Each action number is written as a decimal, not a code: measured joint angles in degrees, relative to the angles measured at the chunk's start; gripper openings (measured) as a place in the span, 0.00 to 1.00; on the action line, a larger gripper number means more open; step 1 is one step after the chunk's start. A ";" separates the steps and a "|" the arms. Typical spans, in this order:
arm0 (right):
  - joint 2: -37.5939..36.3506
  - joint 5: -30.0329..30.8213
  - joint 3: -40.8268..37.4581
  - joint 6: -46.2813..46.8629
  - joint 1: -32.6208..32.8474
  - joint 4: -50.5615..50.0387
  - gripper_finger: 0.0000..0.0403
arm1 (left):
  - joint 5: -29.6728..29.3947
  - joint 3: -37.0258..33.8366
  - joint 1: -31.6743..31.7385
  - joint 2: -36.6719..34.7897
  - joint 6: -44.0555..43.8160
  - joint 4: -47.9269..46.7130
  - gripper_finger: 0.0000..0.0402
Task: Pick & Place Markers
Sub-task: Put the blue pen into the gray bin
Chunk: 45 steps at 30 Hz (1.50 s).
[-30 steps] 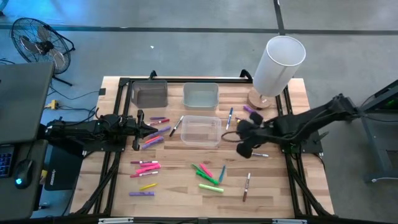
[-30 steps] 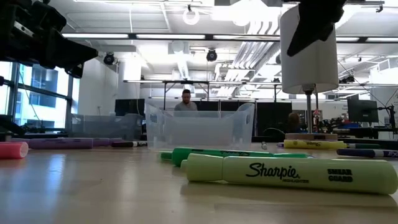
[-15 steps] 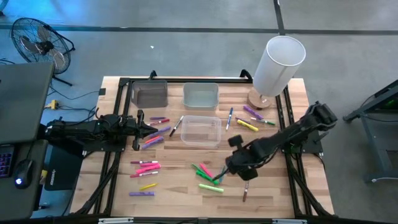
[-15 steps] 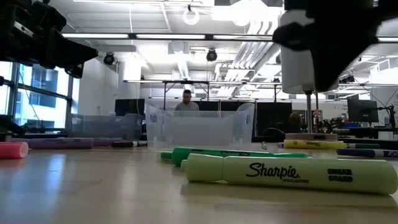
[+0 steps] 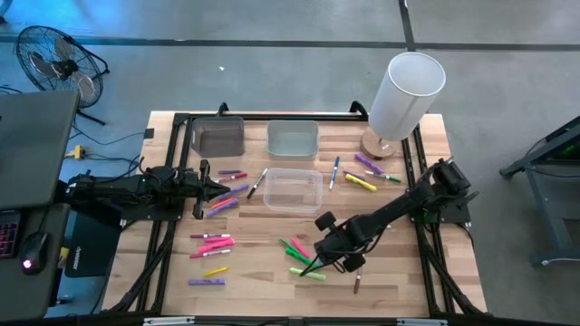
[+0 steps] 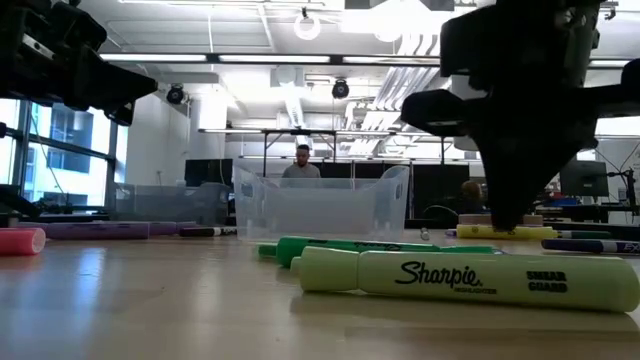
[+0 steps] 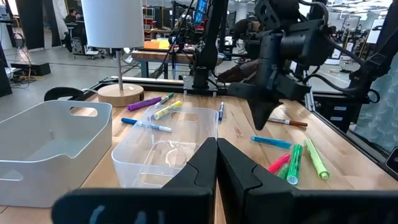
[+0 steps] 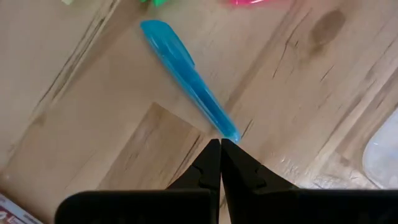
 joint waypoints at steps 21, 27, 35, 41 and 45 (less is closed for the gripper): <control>0.00 -0.40 0.02 -8.27 -0.08 3.34 0.39 | 0.00 0.01 0.01 0.01 0.00 0.00 0.01; 2.50 -4.06 0.09 -12.19 -0.46 4.71 0.35 | -0.01 0.01 0.01 0.01 0.00 0.00 0.01; 7.00 -3.65 0.40 -14.36 -0.46 5.45 0.34 | -0.04 0.02 0.02 0.00 0.00 0.00 0.01; 7.30 -4.07 0.39 -13.36 -0.43 4.56 0.22 | -0.03 0.01 0.01 0.01 0.00 0.00 0.01; 7.28 -5.30 0.35 -8.75 -0.44 4.02 0.07 | -0.01 0.00 0.00 0.02 0.00 0.00 0.01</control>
